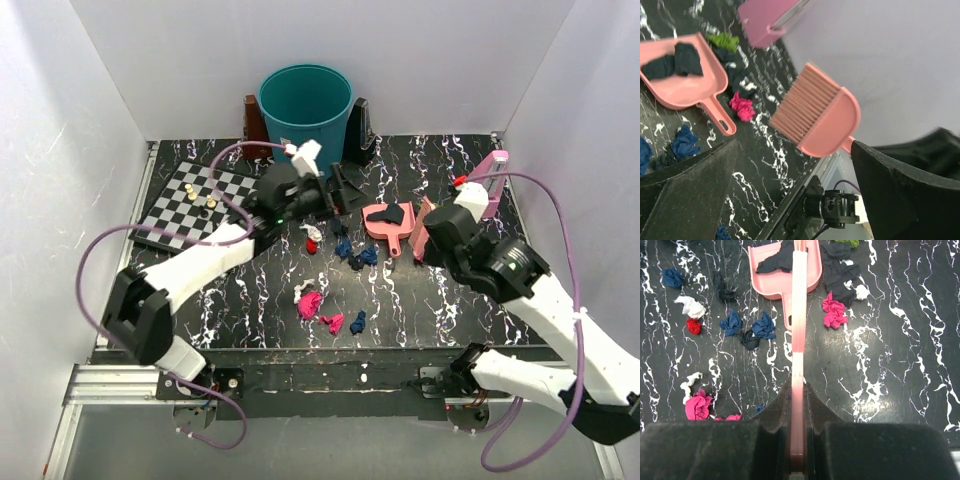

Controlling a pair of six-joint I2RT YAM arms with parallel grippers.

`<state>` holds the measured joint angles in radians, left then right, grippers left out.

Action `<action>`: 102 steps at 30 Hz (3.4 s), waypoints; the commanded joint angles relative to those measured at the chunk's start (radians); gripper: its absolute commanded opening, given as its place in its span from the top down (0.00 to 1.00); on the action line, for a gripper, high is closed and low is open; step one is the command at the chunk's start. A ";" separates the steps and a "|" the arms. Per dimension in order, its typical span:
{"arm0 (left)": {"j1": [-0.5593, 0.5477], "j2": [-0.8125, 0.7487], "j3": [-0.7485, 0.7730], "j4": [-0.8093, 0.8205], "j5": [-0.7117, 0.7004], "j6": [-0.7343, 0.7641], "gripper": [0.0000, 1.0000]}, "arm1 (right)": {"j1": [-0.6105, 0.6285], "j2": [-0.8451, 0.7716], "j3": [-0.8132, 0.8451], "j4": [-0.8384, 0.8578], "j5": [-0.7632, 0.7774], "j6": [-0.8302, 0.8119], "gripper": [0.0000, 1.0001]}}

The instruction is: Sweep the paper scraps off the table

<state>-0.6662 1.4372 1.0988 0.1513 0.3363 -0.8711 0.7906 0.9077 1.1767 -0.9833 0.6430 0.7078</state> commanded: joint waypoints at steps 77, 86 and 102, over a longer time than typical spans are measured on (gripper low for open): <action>-0.332 0.465 0.707 -1.076 -0.704 0.422 0.83 | -0.028 -0.293 -0.161 -0.089 -0.003 0.153 0.99; -0.285 0.344 0.798 -1.234 -0.591 0.498 0.82 | -0.028 -0.263 -0.175 -0.031 -0.048 0.145 0.99; 0.098 0.498 1.296 -1.208 0.059 0.394 0.80 | -0.028 -0.254 -0.209 0.049 -0.137 0.088 0.99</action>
<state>-0.6624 1.8763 2.3337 -1.1278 0.0937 -0.3878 0.7658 0.6556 0.9798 -1.0031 0.5209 0.8177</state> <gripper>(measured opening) 0.292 0.123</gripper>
